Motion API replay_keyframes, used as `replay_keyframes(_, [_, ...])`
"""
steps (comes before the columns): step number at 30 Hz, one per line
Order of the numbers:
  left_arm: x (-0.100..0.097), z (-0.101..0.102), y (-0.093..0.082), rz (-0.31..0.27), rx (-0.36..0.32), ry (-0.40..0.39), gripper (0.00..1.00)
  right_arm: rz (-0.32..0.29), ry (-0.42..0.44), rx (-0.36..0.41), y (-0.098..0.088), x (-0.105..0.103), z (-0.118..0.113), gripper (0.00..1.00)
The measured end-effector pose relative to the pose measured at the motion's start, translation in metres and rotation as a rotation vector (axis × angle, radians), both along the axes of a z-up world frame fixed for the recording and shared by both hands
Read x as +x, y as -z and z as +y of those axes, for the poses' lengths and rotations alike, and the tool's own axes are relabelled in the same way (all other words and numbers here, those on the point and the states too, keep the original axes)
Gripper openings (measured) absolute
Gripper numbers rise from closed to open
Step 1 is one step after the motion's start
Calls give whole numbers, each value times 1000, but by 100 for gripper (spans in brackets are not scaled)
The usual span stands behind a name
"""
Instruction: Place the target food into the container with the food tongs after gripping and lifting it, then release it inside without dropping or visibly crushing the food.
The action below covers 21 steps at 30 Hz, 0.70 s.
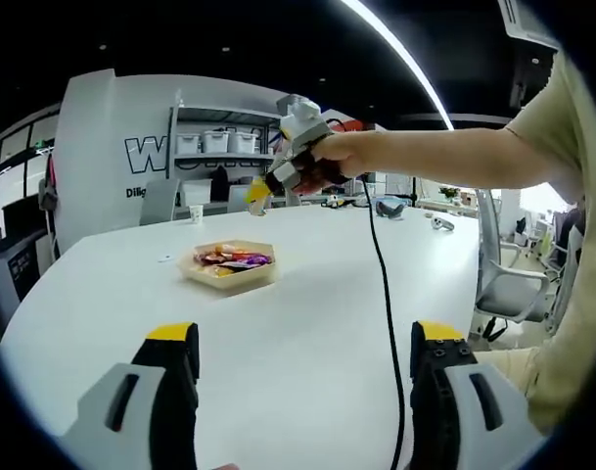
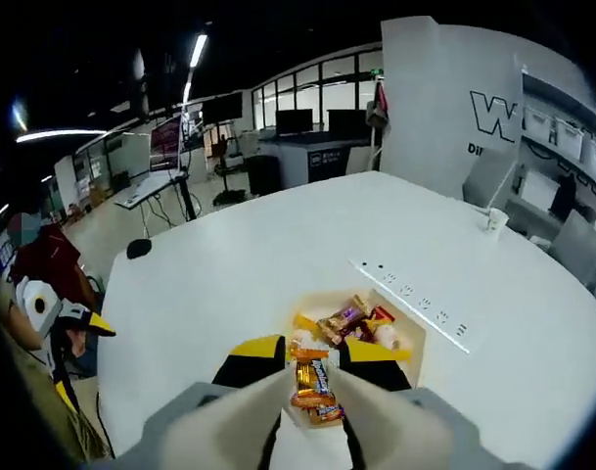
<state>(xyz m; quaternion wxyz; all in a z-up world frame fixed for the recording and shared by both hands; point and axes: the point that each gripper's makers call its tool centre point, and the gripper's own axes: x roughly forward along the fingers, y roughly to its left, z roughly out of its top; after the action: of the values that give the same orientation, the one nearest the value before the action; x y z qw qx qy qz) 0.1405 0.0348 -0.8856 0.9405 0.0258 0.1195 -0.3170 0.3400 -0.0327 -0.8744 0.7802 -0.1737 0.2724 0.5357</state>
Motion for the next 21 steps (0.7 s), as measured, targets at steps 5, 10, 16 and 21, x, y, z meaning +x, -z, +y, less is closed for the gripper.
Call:
replay_keyframes(5, [-1, 1, -1, -3, -4, -5, 88, -11, 297, 62, -63, 74, -6, 17])
replay_keyframes(10, [-1, 2, -1, -4, -3, -6, 87, -17, 347, 49, -69, 89, -6, 17])
replay_keyframes(16, [-1, 3, -1, -4, -4, -11, 88, -25, 375, 50, -74, 102, 0, 18])
replay_keyframes(21, [-1, 6, -1, -5, -4, -16, 88, -43, 380, 47, -76, 109, 3, 18])
